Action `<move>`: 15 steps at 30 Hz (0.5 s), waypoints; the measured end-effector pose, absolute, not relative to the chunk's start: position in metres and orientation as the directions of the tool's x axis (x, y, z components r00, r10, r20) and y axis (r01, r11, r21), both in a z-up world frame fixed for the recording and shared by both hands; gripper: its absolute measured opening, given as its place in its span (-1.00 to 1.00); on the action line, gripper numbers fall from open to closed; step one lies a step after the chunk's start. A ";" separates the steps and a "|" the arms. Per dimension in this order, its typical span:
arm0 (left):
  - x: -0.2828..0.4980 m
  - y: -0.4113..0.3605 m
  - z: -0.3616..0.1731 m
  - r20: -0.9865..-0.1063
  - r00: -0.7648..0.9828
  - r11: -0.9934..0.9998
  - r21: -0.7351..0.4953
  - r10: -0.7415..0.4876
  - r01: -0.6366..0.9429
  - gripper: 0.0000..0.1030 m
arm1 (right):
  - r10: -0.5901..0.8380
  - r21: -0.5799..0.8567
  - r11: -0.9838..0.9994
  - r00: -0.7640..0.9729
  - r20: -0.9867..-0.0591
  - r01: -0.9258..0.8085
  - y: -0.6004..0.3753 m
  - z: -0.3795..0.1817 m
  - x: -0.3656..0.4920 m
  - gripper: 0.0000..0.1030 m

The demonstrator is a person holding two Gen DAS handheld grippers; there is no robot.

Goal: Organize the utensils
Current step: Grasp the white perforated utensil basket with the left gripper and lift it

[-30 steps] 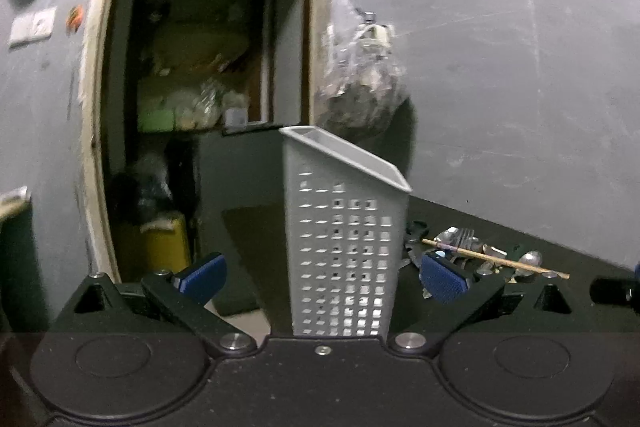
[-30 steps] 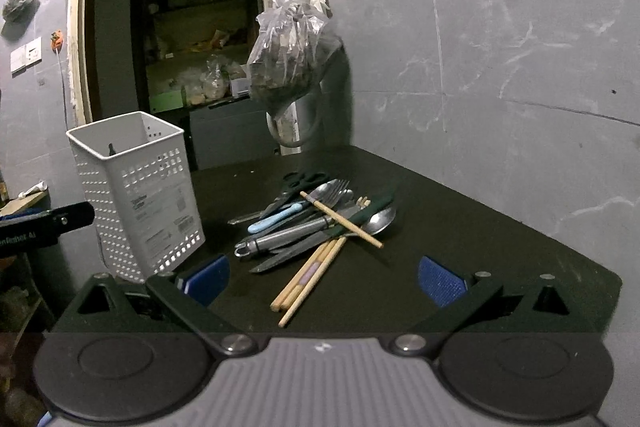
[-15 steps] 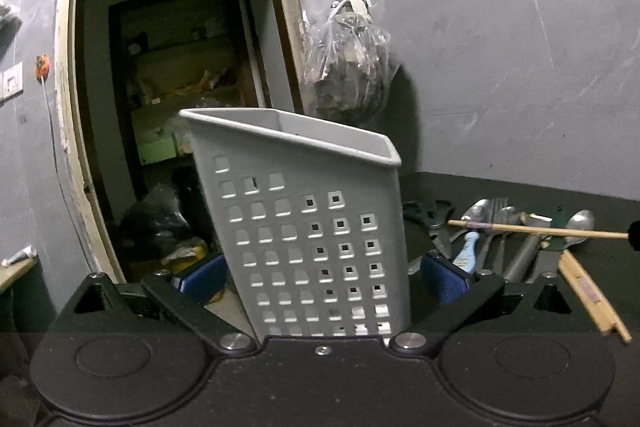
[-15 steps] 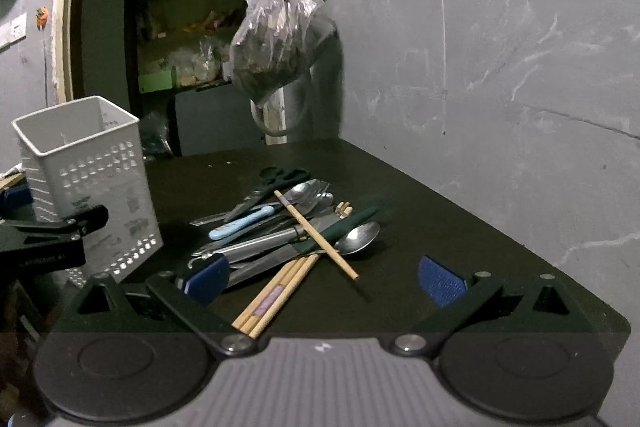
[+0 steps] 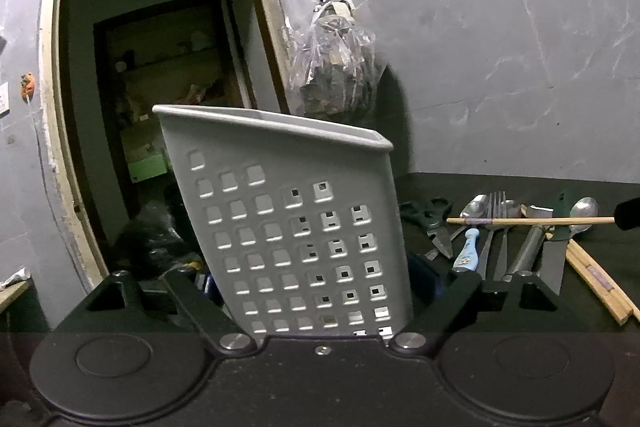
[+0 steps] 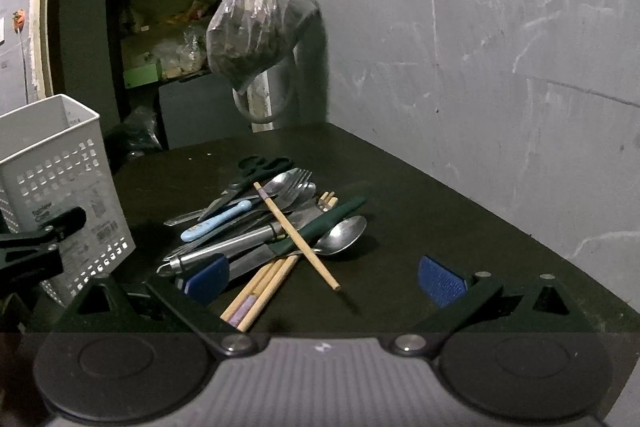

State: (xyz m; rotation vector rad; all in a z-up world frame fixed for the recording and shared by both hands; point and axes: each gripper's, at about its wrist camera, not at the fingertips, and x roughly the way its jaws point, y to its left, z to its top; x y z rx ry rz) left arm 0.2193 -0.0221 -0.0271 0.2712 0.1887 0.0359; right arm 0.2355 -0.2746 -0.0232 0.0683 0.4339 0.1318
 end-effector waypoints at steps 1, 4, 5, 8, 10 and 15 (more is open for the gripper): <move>0.219 -0.020 -0.028 -0.178 0.983 0.963 0.268 0.049 0.000 0.67 | 0.142 0.099 0.989 0.899 -0.415 -0.111 -0.276 -0.023 0.237 1.00; 0.219 -0.014 -0.029 -0.173 0.985 0.962 0.268 0.005 0.042 0.66 | 0.157 0.143 0.984 0.898 -0.412 -0.106 -0.285 -0.022 0.245 1.00; 0.220 -0.012 -0.029 -0.174 0.985 0.963 0.263 -0.013 0.059 0.65 | 0.166 0.167 0.980 0.893 -0.417 -0.104 -0.290 -0.022 0.250 1.00; 0.220 -0.006 -0.031 -0.170 0.983 0.960 0.258 -0.065 0.108 0.65 | 0.198 0.243 0.965 0.882 -0.428 -0.099 -0.302 -0.022 0.264 1.00; 0.220 -0.003 -0.032 -0.168 0.981 0.956 0.258 -0.097 0.139 0.64 | 0.204 0.273 0.958 0.876 -0.437 -0.087 -0.307 -0.022 0.273 0.99; 0.216 -0.001 -0.034 -0.160 0.972 0.943 0.260 -0.172 0.210 0.62 | 0.228 0.341 0.937 0.868 -0.442 -0.073 -0.315 -0.025 0.291 0.93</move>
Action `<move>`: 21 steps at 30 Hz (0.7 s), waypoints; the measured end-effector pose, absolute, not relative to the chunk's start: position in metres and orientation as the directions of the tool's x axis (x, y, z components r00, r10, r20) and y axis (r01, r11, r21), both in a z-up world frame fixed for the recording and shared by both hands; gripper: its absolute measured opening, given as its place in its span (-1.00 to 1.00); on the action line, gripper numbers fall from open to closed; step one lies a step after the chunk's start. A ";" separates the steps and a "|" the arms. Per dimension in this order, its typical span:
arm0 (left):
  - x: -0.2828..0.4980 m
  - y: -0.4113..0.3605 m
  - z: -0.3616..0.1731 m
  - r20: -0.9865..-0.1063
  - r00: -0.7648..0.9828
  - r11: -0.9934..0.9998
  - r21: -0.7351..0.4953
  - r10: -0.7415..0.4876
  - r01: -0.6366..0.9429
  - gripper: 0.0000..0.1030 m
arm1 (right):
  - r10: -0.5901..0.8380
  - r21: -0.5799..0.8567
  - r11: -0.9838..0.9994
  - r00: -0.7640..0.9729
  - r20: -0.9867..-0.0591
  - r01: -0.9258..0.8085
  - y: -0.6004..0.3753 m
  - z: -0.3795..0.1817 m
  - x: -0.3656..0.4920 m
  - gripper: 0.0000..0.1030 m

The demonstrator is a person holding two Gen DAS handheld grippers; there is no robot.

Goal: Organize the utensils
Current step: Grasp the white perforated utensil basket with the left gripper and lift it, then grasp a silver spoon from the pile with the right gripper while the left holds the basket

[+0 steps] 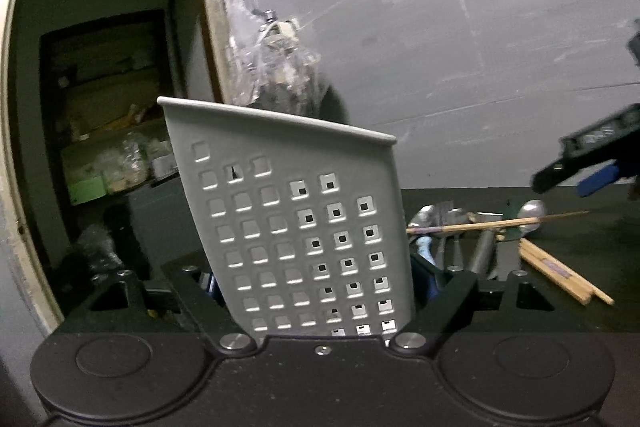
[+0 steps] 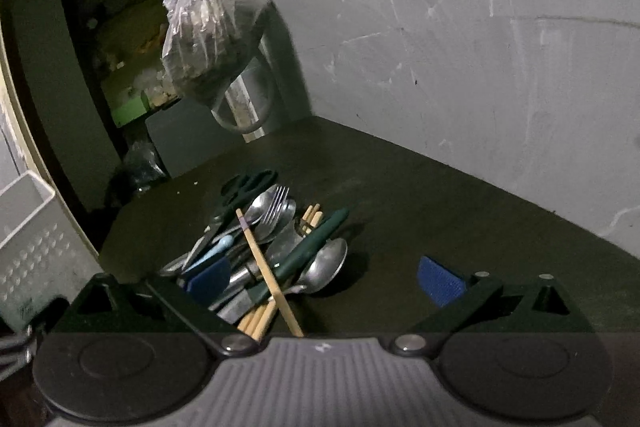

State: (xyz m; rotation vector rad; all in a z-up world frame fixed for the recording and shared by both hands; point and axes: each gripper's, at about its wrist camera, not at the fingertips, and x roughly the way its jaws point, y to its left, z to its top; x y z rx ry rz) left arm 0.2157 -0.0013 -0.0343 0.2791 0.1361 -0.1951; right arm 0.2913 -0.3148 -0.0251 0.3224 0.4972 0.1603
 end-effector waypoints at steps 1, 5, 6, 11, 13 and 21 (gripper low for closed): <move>0.214 -0.001 -0.035 -0.159 0.969 0.939 0.261 -0.189 0.226 0.62 | 0.228 0.351 0.934 0.867 -0.443 -0.067 -0.316 -0.026 0.294 0.88; 0.208 -0.002 -0.035 -0.160 0.961 0.928 0.263 -0.227 0.263 0.61 | 0.238 0.402 0.915 0.855 -0.461 -0.038 -0.319 -0.031 0.306 0.65; 0.206 -0.003 -0.035 -0.161 0.960 0.928 0.260 -0.231 0.267 0.61 | 0.240 0.412 0.911 0.851 -0.468 -0.031 -0.319 -0.032 0.309 0.61; 0.199 -0.005 -0.035 -0.167 0.952 0.923 0.252 -0.255 0.291 0.59 | 0.253 0.452 0.892 0.829 -0.499 0.000 -0.323 -0.040 0.323 0.10; 0.196 -0.006 -0.034 -0.169 0.949 0.920 0.249 -0.265 0.301 0.58 | 0.259 0.469 0.883 0.823 -0.506 0.010 -0.325 -0.043 0.327 -0.04; 0.189 -0.009 -0.033 -0.174 0.943 0.915 0.245 -0.285 0.322 0.58 | 0.277 0.493 0.870 0.813 -0.513 0.015 -0.325 -0.048 0.334 -0.47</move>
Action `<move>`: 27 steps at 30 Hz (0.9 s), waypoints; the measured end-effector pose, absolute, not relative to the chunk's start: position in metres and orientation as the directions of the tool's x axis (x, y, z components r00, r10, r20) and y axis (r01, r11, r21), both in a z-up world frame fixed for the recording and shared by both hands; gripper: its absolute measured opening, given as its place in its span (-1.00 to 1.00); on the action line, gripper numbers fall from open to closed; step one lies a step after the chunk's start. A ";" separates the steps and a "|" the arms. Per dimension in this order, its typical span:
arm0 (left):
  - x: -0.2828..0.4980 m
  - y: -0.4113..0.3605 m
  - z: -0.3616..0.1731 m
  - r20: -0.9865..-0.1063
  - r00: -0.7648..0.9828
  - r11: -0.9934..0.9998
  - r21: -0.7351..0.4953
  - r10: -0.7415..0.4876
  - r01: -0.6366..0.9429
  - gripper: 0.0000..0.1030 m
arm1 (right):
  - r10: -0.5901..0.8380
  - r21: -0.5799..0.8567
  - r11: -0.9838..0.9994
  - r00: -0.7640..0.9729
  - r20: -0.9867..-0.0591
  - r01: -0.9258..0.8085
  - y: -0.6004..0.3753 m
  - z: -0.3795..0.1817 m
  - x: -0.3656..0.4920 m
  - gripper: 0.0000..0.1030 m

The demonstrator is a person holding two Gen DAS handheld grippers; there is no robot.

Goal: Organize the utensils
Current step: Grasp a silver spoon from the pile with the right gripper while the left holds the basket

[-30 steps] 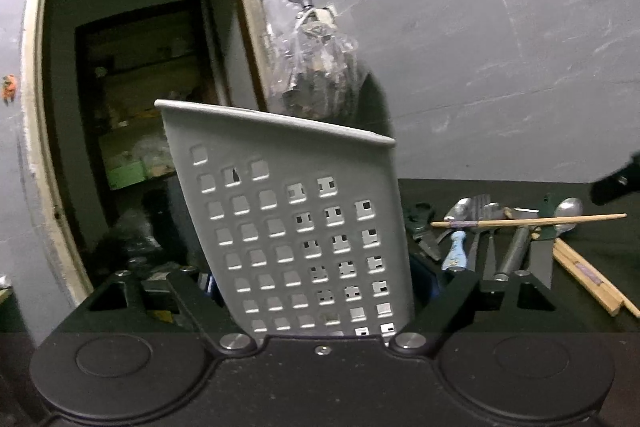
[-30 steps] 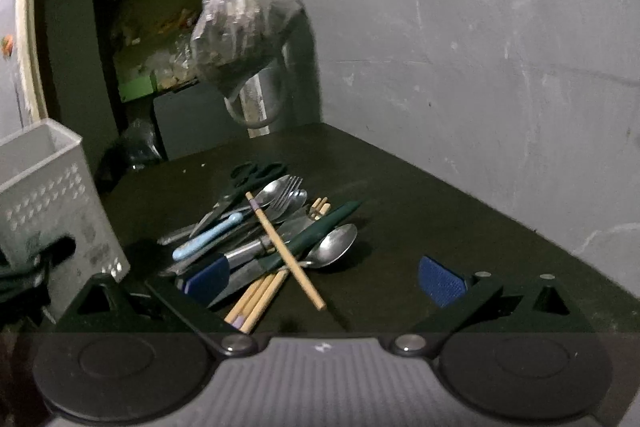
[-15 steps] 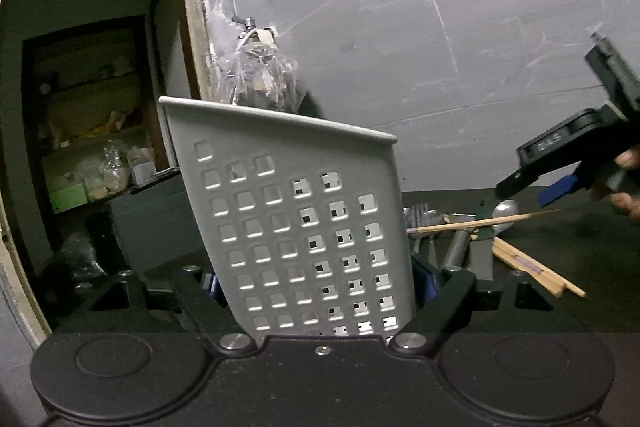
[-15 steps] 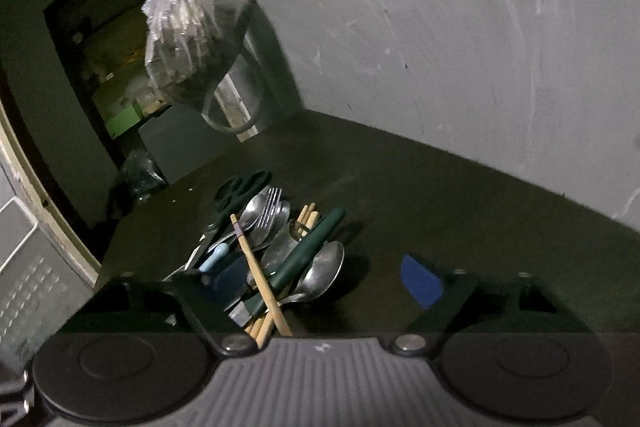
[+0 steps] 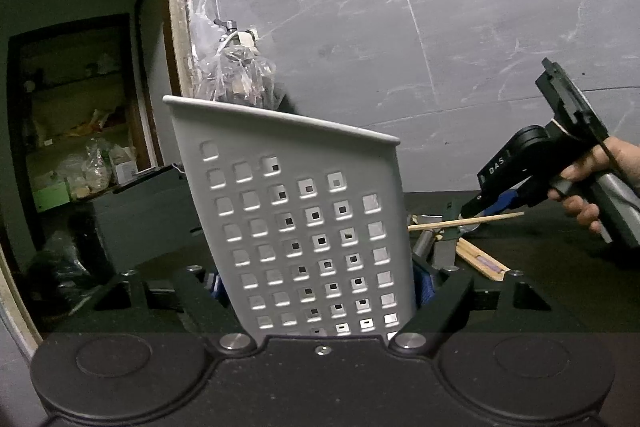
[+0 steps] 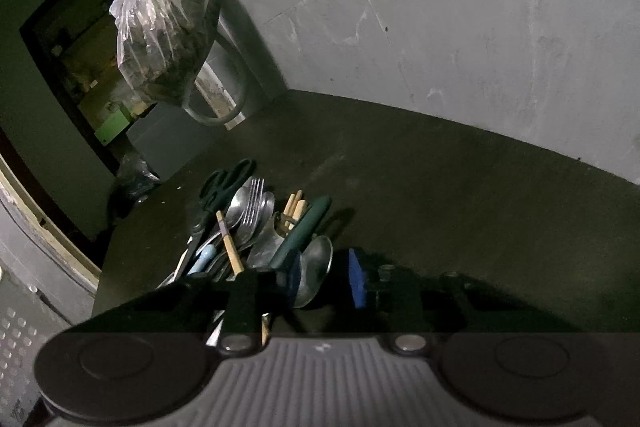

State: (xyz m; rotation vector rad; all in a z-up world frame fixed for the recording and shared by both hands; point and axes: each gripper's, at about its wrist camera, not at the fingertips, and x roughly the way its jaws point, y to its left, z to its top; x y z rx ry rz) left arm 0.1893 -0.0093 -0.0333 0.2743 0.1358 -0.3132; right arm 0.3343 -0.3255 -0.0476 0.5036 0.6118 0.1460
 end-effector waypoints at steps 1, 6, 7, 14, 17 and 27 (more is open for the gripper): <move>0.189 -0.009 -0.033 -0.175 0.943 0.915 0.244 -0.285 0.322 0.58 | 0.280 0.495 0.869 0.812 -0.513 0.013 -0.325 -0.048 0.335 -0.53; 0.189 -0.008 -0.033 -0.176 0.943 0.916 0.242 -0.282 0.319 0.58 | 0.289 0.512 0.859 0.811 -0.509 0.015 -0.327 -0.051 0.336 -0.85; 0.189 -0.008 -0.033 -0.177 0.943 0.917 0.241 -0.281 0.318 0.58 | 0.290 0.517 0.856 0.814 -0.503 0.014 -0.327 -0.050 0.334 -0.87; 0.190 -0.011 -0.029 -0.185 0.948 0.926 0.229 -0.260 0.299 0.58 | 0.265 0.511 0.859 0.851 -0.452 0.004 -0.329 -0.041 0.318 -0.92; 0.190 -0.012 -0.029 -0.187 0.949 0.929 0.226 -0.254 0.293 0.58 | 0.230 0.477 0.879 0.881 -0.414 -0.005 -0.327 -0.032 0.305 -0.94; 0.189 -0.015 -0.027 -0.190 0.953 0.936 0.219 -0.237 0.277 0.57 | 0.145 0.280 0.958 0.952 -0.269 -0.067 -0.299 0.008 0.272 -0.96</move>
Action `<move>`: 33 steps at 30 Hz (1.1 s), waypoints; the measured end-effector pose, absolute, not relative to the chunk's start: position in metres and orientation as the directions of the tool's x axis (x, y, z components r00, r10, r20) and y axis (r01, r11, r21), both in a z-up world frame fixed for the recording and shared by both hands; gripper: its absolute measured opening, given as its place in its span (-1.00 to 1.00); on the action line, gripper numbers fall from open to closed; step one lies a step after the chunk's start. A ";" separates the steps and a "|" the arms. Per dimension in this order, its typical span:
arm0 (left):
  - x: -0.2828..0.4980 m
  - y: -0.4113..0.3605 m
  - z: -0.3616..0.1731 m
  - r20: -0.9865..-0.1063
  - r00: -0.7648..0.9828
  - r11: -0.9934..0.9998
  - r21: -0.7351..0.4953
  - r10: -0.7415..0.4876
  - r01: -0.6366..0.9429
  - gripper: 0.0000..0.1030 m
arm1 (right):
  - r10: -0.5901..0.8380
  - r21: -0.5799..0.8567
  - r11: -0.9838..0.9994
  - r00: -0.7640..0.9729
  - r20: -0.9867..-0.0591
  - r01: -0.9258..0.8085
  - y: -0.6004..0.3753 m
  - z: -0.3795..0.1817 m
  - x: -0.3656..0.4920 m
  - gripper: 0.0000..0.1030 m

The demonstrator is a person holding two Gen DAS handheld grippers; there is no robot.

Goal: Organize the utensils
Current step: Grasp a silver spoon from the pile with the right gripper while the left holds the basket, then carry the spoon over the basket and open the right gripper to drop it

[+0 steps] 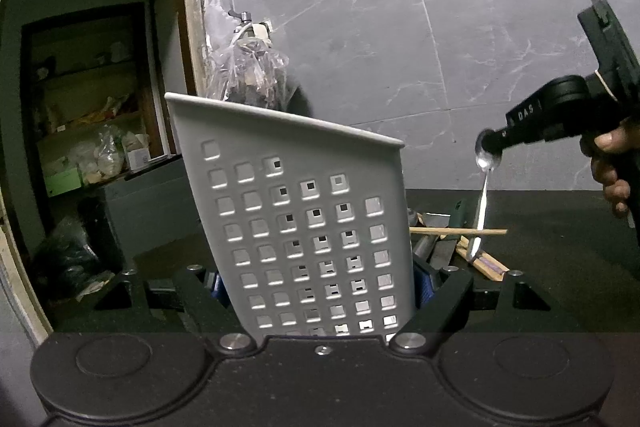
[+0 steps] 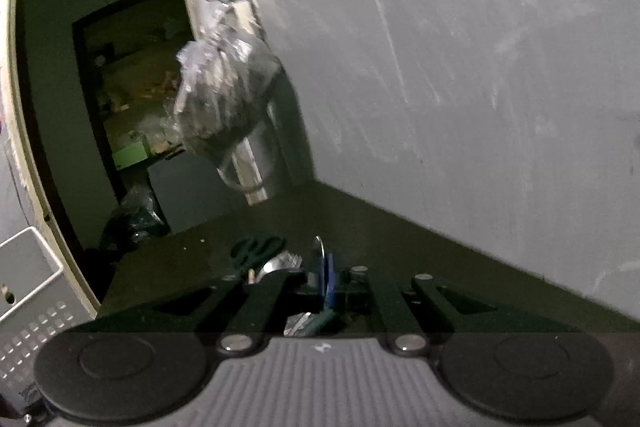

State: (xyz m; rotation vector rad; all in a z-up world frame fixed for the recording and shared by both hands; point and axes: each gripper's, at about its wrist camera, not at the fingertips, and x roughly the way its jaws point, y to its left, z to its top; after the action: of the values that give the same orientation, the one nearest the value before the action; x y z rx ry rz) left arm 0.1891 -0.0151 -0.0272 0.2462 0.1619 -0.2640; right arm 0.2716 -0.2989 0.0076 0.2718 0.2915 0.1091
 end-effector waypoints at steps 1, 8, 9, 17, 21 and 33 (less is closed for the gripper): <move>0.189 -0.015 -0.027 -0.191 0.953 0.937 0.217 -0.235 0.275 0.57 | 0.143 0.264 0.962 0.955 -0.258 -0.072 -0.296 0.010 0.270 -0.96; 0.187 -0.017 -0.025 -0.204 0.954 0.945 0.201 -0.218 0.259 0.56 | 0.129 0.179 0.979 0.973 -0.190 -0.094 -0.278 0.026 0.255 -0.96; 0.187 -0.017 -0.024 -0.206 0.955 0.946 0.199 -0.215 0.256 0.56 | 0.128 0.170 0.980 0.977 -0.173 -0.098 -0.276 0.030 0.252 -0.96; 0.186 -0.019 -0.023 -0.207 0.957 0.951 0.193 -0.202 0.243 0.55 | 0.231 0.132 0.964 0.973 0.022 -0.232 -0.259 0.085 0.220 -0.96; 0.185 -0.021 -0.023 -0.211 0.959 0.954 0.188 -0.191 0.232 0.55 | 0.330 0.121 0.931 0.936 0.127 -0.344 -0.244 0.118 0.211 -0.96; 0.181 -0.023 -0.020 -0.218 0.962 0.961 0.182 -0.165 0.207 0.55 | 0.546 0.022 0.837 0.837 0.044 -0.547 -0.170 0.117 0.223 -0.95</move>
State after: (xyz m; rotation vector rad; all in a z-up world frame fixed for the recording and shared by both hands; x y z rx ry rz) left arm 0.1814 -0.0232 -0.0197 0.2052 0.2028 -0.1897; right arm 0.2225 -0.1701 0.1168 0.0340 -0.0363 0.5782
